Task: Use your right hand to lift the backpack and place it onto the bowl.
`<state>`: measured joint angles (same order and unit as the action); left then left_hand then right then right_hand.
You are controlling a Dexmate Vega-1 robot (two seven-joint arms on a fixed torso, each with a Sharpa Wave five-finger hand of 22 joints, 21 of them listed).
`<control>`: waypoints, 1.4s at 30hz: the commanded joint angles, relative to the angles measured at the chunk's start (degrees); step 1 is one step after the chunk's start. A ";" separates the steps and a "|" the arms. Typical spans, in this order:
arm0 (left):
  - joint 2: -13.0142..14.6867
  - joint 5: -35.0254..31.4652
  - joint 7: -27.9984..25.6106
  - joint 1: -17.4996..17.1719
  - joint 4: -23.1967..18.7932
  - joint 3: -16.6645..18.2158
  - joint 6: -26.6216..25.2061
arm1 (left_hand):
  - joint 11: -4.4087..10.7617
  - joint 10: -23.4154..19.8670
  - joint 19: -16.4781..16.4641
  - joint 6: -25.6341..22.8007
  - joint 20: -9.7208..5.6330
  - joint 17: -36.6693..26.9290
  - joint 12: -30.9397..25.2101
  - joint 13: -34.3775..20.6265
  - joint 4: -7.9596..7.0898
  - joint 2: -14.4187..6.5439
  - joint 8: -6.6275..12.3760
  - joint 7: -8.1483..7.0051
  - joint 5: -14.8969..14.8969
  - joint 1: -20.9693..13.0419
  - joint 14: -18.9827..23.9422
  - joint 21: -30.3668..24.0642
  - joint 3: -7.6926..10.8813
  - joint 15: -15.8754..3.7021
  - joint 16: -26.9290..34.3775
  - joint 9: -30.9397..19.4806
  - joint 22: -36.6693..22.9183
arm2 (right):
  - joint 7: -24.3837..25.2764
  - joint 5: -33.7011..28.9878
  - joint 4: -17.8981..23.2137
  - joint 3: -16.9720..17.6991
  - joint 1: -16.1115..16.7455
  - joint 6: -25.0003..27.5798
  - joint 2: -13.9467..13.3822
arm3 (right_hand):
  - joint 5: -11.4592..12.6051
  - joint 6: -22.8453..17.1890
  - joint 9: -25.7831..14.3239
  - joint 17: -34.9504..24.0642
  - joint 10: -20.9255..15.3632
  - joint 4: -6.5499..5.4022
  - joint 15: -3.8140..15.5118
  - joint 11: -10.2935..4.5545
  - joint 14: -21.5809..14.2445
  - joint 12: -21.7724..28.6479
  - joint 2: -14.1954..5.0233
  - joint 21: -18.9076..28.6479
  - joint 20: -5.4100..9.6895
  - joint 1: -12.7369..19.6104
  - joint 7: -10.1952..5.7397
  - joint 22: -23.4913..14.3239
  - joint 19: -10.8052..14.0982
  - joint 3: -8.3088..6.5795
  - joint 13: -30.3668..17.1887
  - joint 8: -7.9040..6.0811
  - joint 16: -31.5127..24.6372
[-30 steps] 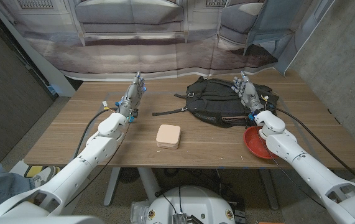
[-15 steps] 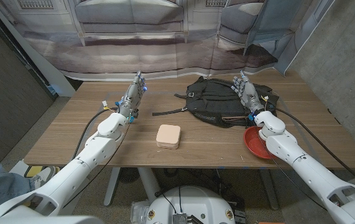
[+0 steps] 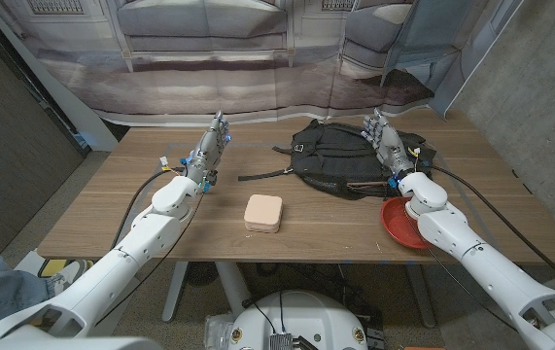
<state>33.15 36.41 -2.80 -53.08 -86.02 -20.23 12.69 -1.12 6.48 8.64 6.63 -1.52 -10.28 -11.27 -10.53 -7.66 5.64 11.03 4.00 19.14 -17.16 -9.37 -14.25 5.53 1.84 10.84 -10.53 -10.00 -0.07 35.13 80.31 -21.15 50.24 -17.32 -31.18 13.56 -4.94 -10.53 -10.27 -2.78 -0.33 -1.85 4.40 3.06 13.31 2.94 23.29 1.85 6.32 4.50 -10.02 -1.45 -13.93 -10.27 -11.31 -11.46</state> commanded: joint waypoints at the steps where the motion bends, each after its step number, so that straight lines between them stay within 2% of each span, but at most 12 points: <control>1: 0.72 -0.47 -1.19 -1.26 -2.36 0.21 -0.56 | 0.02 -0.22 0.14 -0.31 0.34 -0.17 -0.51 -0.09 0.03 -0.55 0.37 0.01 0.41 -0.49 -0.01 0.25 -0.31 0.09 0.19 -0.11 -0.20 | 0.96 -1.36 2.47 0.39 0.53 0.74 -1.71 | -0.23 -0.54 -0.17 -0.22 -0.64 0.59 0.07 0.16 -0.29 0.48 -0.23 -0.23 2.23 0.90 0.05 -0.08 0.40 -0.13 -0.30 -0.48 -0.20; 6: 1.50 -0.69 -1.21 -1.68 -2.97 0.53 -0.68 | 0.13 -0.23 0.17 -0.40 0.42 -0.17 -0.50 -0.09 0.08 -0.63 0.39 0.01 0.48 -0.56 -0.01 0.37 -0.37 0.04 0.15 -0.11 -0.20 | 1.24 -1.49 2.95 0.46 0.57 0.84 -1.77 | -0.30 -0.71 -0.17 -0.22 -0.80 0.73 0.04 0.18 -0.46 0.48 -0.24 -0.27 2.20 1.08 -0.05 -0.09 0.67 -0.14 -0.30 -0.51 -0.19; 12: 1.20 1.34 1.03 -1.71 -2.13 1.18 0.37 | 0.00 -0.26 0.18 -0.44 0.49 -0.17 -0.49 -0.10 0.14 -0.69 0.38 -0.02 0.57 -0.63 0.09 0.51 -0.47 0.07 0.16 -0.11 -0.21 | 2.49 -2.54 4.09 0.46 0.89 0.81 -1.96 | -0.40 -0.88 -0.17 -0.21 -1.09 0.92 0.14 0.25 -0.58 0.51 -0.23 -0.42 2.22 1.30 -0.15 -0.11 0.79 -0.13 -0.30 -0.52 -0.14; 14: 1.59 0.45 0.06 -1.66 -2.49 1.03 -0.27 | -0.06 -0.35 0.16 -0.49 0.51 -0.17 -0.52 -0.10 0.16 -0.70 0.39 -0.03 0.58 -0.64 0.11 0.53 -0.49 0.08 0.16 -0.11 -0.21 | 2.77 -2.80 4.46 0.56 1.12 0.46 -2.00 | -0.43 -0.90 -0.18 -0.22 -1.20 0.98 0.16 0.30 -0.69 0.53 -0.23 -0.48 2.20 1.37 -0.23 -0.11 0.82 -0.13 -0.30 -0.50 -0.16; 21: 1.36 1.18 1.50 -1.31 -1.58 1.13 0.52 | -0.02 -0.71 0.05 -0.86 0.60 -0.17 -0.63 -0.10 0.22 -0.77 0.51 0.01 0.67 -0.72 0.41 0.63 -0.59 0.11 0.23 -0.12 -0.22 | 3.24 -3.49 5.88 0.87 1.70 0.17 -2.63 | -0.51 -1.08 -0.18 -0.23 -1.34 1.10 0.22 0.19 -1.06 0.51 -0.24 -0.55 2.24 1.51 -0.39 -0.13 1.09 -0.12 -0.30 -0.52 -0.22; 26: 2.36 0.78 2.03 -0.84 -1.97 0.86 -0.63 | -0.02 -1.03 -0.25 -1.41 0.66 -0.17 -0.72 -0.10 0.29 -0.85 0.69 0.15 0.76 -0.81 0.86 0.65 -0.68 0.13 0.35 -0.12 -0.22 | 3.56 -3.68 6.73 1.19 2.11 0.00 -2.92 | -0.57 -1.22 -0.19 -0.25 -1.45 1.21 0.27 -0.03 -1.31 0.48 -0.32 -0.64 2.31 1.65 -0.42 -0.14 1.30 -0.14 -0.30 -0.53 -0.25; 42: 1.98 1.25 2.90 -0.55 -0.97 1.04 0.37 | 0.07 -1.70 -0.54 -2.13 0.93 -0.16 -0.84 -0.10 0.46 -1.07 0.81 0.00 0.98 -1.10 1.57 0.90 -0.89 0.14 0.42 -0.12 -0.23 | 5.79 -5.33 9.51 1.95 2.90 1.94 -4.60 | -0.72 -1.57 -0.20 -0.31 -2.09 1.54 0.35 -0.21 -2.24 0.52 -0.43 -0.84 2.43 2.05 -0.77 -0.18 2.07 -0.16 -0.31 -0.51 -0.38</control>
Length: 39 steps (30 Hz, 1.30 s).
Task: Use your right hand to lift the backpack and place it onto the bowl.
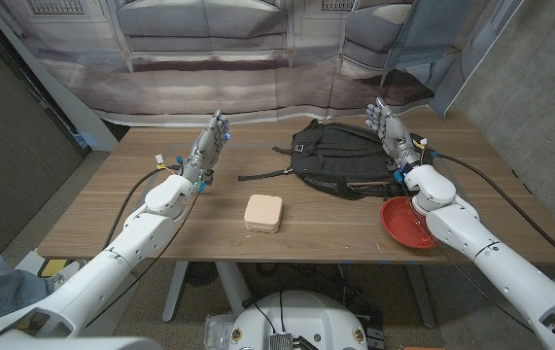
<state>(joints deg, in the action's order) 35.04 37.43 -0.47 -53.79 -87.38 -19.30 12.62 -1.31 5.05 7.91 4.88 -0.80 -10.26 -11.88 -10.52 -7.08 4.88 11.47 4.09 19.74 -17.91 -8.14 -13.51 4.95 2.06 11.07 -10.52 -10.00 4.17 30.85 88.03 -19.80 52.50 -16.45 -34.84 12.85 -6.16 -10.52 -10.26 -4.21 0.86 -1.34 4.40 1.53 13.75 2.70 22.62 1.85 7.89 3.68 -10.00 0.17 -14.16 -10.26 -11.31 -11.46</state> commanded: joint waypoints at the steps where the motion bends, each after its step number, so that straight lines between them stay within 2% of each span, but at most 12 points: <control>1: 0.32 0.15 0.49 0.14 0.20 0.12 0.13 | 0.13 -0.37 0.18 -0.41 0.23 -0.18 -0.26 -0.11 -0.11 -0.33 0.36 -0.08 0.39 -0.37 0.33 0.18 -0.32 -0.08 0.17 -0.13 -0.23 | 1.61 -1.14 1.86 0.66 0.69 1.07 -1.02 | -0.02 -0.39 -0.21 -0.33 -0.79 0.37 -0.17 -0.18 -0.73 0.12 -0.19 -0.19 2.43 0.50 0.07 -0.20 0.49 0.07 -0.32 -0.52 -0.38; 21: 1.79 0.09 0.31 -0.44 -1.71 0.84 -0.53 | 0.18 -0.49 0.20 -0.76 0.52 -0.18 -0.19 -0.11 0.01 -0.49 0.38 -0.08 0.54 -0.59 0.40 0.44 -0.48 -0.01 0.06 -0.14 -0.25 | 6.16 -6.48 2.78 0.95 0.70 1.27 -1.66 | -0.10 -0.92 -0.23 -0.36 -1.45 0.91 0.06 -0.50 -1.45 0.12 -0.37 -0.56 2.37 1.24 -0.56 -0.23 1.11 -0.05 -0.34 -0.57 -0.36; 25: 1.98 0.05 0.63 -0.45 -1.73 0.96 -0.22 | 0.20 -0.57 0.19 -0.80 0.58 -0.18 -0.20 -0.11 0.03 -0.53 0.37 -0.06 0.57 -0.63 0.44 0.47 -0.51 -0.06 0.06 -0.14 -0.25 | 7.36 -7.75 3.38 0.95 0.74 2.17 -1.99 | -0.12 -1.00 -0.24 -0.37 -1.52 1.07 0.09 -0.56 -1.56 0.07 -0.43 -0.44 2.34 1.45 -0.62 -0.24 1.86 -0.09 -0.34 -0.55 -0.31; 39: 2.64 -0.08 0.53 0.09 -2.04 1.28 -0.96 | 0.22 -0.72 0.16 -1.10 0.77 -0.18 -0.19 -0.11 0.10 -0.68 0.40 -0.10 0.66 -0.79 0.56 0.63 -0.61 -0.09 0.02 -0.14 -0.26 | 10.24 -12.68 4.47 0.23 -0.29 4.94 -3.01 | -0.13 -1.28 -0.26 -0.37 -1.76 1.44 0.32 -0.67 -1.84 0.00 -0.66 -0.71 2.27 2.02 -0.88 -0.25 2.21 -0.25 -0.35 -0.54 -0.22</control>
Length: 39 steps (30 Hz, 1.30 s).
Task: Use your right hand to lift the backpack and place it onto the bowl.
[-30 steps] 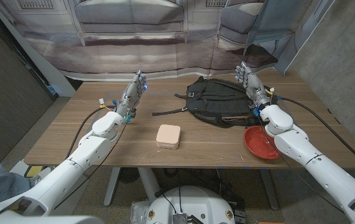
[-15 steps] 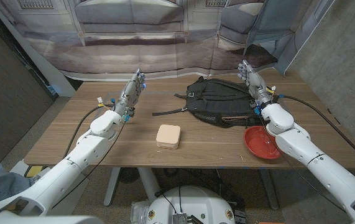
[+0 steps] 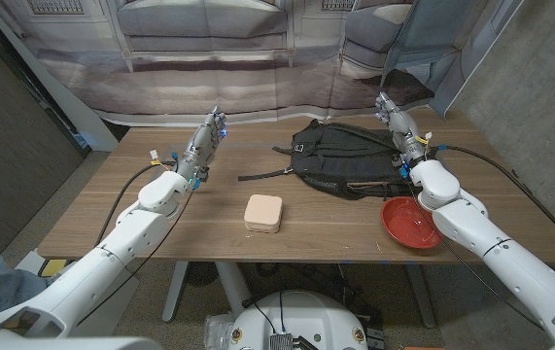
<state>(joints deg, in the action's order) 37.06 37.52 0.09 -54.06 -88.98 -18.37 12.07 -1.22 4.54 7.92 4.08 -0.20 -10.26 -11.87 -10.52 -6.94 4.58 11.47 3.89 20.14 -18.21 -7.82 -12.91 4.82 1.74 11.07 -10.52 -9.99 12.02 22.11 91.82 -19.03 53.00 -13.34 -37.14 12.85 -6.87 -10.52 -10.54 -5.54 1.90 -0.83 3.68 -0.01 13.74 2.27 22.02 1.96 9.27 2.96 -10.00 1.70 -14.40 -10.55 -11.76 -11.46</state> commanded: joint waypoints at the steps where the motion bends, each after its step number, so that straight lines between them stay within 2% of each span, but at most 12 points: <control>1: 0.63 -0.05 -0.05 0.32 -0.51 0.41 -0.47 | 0.12 -0.18 0.18 -0.32 0.17 -0.18 -0.17 -0.11 -0.03 -0.39 0.40 0.09 0.27 -0.50 0.23 0.05 -0.48 0.27 0.02 -0.14 -0.26 | 2.87 -4.26 0.94 -0.53 -0.79 2.33 -0.73 | -0.13 -0.58 -0.26 -0.09 -0.45 0.42 -0.18 0.07 -0.31 0.01 -0.24 -0.12 2.18 0.67 -0.18 -0.26 0.71 -0.02 -0.07 -0.10 -0.22; 15: 1.32 -0.20 -0.20 0.07 -1.47 0.53 -1.15 | 0.21 -0.29 0.26 -0.45 0.30 -0.18 -0.12 -0.12 0.05 -0.58 0.33 -0.03 0.38 -0.69 0.34 0.28 -0.62 0.26 -0.03 -0.14 -0.28 | 4.27 -7.42 2.68 -0.65 -0.76 5.48 -2.48 | -0.11 -0.71 -0.28 -0.06 -0.50 0.85 -0.06 -0.14 -0.07 -0.12 -0.50 -0.53 2.16 1.35 -0.49 -0.26 0.67 -0.22 -0.08 -0.05 0.05; 22: 1.32 -0.33 -0.20 -0.02 -1.71 0.48 -1.05 | 0.23 -0.30 0.26 -0.51 0.30 -0.19 -0.08 -0.12 0.08 -0.68 0.29 0.05 0.44 -0.77 0.33 0.37 -0.71 0.22 -0.08 -0.15 -0.29 | 5.28 -10.93 4.19 -1.40 -1.75 9.40 -4.21 | -0.12 -0.55 -0.29 -0.05 -0.50 1.08 0.11 -0.23 -0.09 -0.20 -0.56 -0.67 2.28 1.68 -0.63 -0.25 0.85 -0.29 -0.08 0.05 0.11; 29: 0.29 0.18 0.05 0.86 -0.99 0.12 -1.10 | 0.10 -0.43 0.26 -0.56 0.34 -0.19 -0.09 -0.12 0.11 -0.79 0.26 -0.04 0.49 -0.85 0.35 0.46 -0.79 0.22 -0.11 -0.15 -0.30 | 5.51 -12.30 3.87 -1.66 -2.42 9.69 -4.53 | -0.12 -0.42 -0.30 -0.03 -0.35 1.34 0.20 -0.36 0.18 -0.34 -0.65 -0.90 2.33 2.06 -0.69 -0.24 0.90 -0.38 -0.09 0.14 0.29; 35: 0.75 -1.22 -0.12 1.09 -2.00 -0.42 -1.03 | 0.23 -0.39 0.25 -0.59 0.35 -0.19 -0.03 -0.12 0.13 -0.88 0.22 -0.05 0.53 -0.92 0.38 0.54 -0.87 0.14 -0.13 -0.15 -0.30 | 5.64 -14.78 5.08 -2.51 -3.08 12.20 -5.60 | -0.12 -0.23 -0.31 -0.01 -0.22 1.55 0.28 -0.49 0.38 -0.46 -0.69 -1.08 2.30 2.34 -0.78 -0.22 0.98 -0.43 -0.10 0.24 0.42; 39: 0.67 -0.83 -0.13 0.84 -1.79 -0.06 -0.72 | 0.39 -0.39 0.26 -0.68 0.40 -0.19 -0.02 -0.12 0.14 -0.92 0.24 -0.05 0.55 -0.95 0.41 0.57 -0.91 0.14 -0.12 -0.15 -0.30 | 6.23 -15.37 5.11 -2.51 -3.05 11.75 -5.39 | -0.12 -0.22 -0.32 0.00 -0.31 1.67 0.36 -0.63 0.28 -0.46 -0.70 -1.08 2.23 2.50 -0.83 -0.21 1.30 -0.45 -0.10 0.26 0.41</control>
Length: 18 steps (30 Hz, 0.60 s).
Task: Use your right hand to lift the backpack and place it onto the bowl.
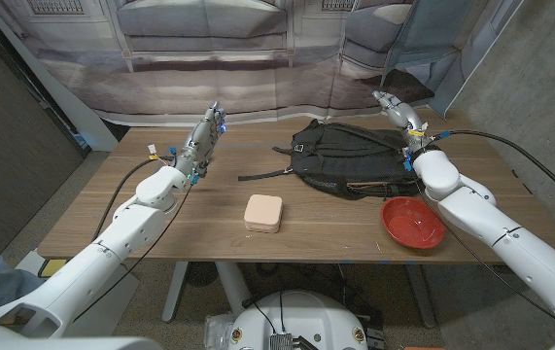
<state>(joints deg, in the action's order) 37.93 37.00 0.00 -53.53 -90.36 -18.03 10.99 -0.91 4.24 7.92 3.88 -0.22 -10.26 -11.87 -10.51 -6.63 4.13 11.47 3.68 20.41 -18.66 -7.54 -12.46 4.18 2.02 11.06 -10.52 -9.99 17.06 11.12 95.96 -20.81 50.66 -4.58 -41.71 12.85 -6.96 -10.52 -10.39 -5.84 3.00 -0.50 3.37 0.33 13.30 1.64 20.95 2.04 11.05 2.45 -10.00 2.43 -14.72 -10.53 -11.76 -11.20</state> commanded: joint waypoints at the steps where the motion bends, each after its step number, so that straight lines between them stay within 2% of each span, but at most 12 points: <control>1: -0.20 -0.07 0.32 0.38 -0.23 -0.36 0.43 | 0.07 -0.09 0.27 -0.49 0.45 -0.19 -0.02 -0.13 -0.17 -0.47 0.23 0.15 0.28 -0.50 0.12 0.14 -0.28 -0.16 -0.13 -0.16 -0.30 | 1.25 -4.70 1.15 -0.81 -0.75 3.20 -0.92 | -0.11 -0.15 -0.32 -0.14 -0.08 0.61 0.07 -0.32 -0.21 0.01 -0.09 -0.03 2.12 0.78 -0.33 -0.21 0.64 -0.15 -0.12 0.25 0.09; 10: -0.30 0.12 0.67 0.50 0.21 -0.14 0.99 | -0.10 -0.12 0.31 -0.51 0.47 -0.20 0.01 -0.13 -0.15 -0.56 0.19 0.15 0.33 -0.56 0.11 0.22 -0.36 -0.13 -0.16 -0.16 -0.31 | 1.26 -7.51 3.24 -1.60 -1.57 7.60 -2.19 | -0.08 -0.17 -0.33 -0.12 -0.25 0.87 0.18 -0.44 -0.37 0.00 -0.20 -0.13 2.11 1.16 -0.43 -0.19 1.04 -0.25 -0.12 0.26 0.09; 18: -0.47 0.29 1.04 0.94 0.94 -0.13 1.13 | -0.16 -0.11 0.30 -0.59 0.44 -0.20 0.04 -0.13 -0.14 -0.63 0.19 0.13 0.36 -0.61 0.11 0.28 -0.45 -0.13 -0.18 -0.16 -0.32 | 0.91 -8.28 3.65 -1.74 -1.99 8.65 -2.69 | -0.06 -0.08 -0.35 -0.11 -0.32 1.05 0.22 -0.52 -0.55 -0.03 -0.26 -0.19 2.18 1.42 -0.63 -0.18 1.42 -0.30 -0.13 0.31 0.07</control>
<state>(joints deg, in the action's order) 37.78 36.90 0.53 -53.01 -90.41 -18.36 11.62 -0.91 4.24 8.23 3.88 0.09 -10.26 -11.87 -10.52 -6.78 3.82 11.47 3.68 20.41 -18.97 -7.54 -12.46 4.03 2.02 11.06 -10.52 -9.99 18.10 4.89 98.47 -22.08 49.35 1.60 -43.47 12.85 -6.75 -10.52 -10.40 -6.14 3.65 -0.19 3.07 0.01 13.30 1.66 20.96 2.05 11.67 2.24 -9.99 3.03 -14.89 -10.52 -11.75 -11.20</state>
